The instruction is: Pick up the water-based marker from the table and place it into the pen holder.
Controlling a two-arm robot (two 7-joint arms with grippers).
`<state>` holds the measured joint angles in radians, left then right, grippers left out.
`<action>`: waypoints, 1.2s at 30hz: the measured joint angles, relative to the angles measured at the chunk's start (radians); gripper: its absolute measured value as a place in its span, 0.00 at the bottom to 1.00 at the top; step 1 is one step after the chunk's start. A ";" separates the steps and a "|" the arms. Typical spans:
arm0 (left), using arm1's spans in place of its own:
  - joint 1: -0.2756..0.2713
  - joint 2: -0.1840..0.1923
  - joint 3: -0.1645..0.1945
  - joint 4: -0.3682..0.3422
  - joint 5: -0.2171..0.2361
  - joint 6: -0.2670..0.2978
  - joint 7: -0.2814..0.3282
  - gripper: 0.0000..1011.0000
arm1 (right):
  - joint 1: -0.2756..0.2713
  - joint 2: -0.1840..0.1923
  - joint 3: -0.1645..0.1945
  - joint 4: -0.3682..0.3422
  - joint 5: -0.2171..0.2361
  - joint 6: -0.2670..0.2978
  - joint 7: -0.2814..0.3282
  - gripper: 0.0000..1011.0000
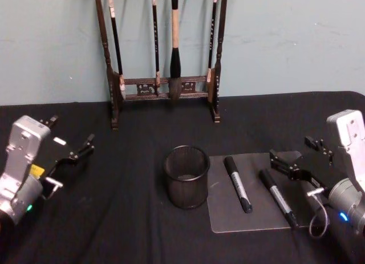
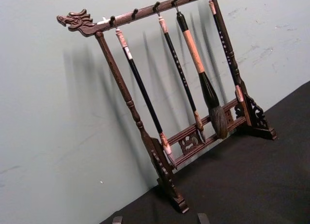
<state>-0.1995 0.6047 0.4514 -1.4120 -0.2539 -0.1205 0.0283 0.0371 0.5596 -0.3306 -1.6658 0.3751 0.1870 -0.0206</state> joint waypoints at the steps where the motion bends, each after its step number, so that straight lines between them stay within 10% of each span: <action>1: 0.000 0.000 0.000 0.000 0.000 0.000 0.000 0.99 | -0.002 -0.001 0.002 -0.003 0.001 0.009 0.000 0.99; 36: 0.000 0.000 0.000 0.000 0.000 0.000 0.000 0.99 | 0.000 -0.078 0.032 0.047 -0.015 0.203 0.117 0.99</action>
<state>-0.1995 0.6047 0.4514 -1.4120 -0.2539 -0.1205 0.0283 0.0376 0.4820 -0.2990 -1.6193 0.3598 0.3900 0.0966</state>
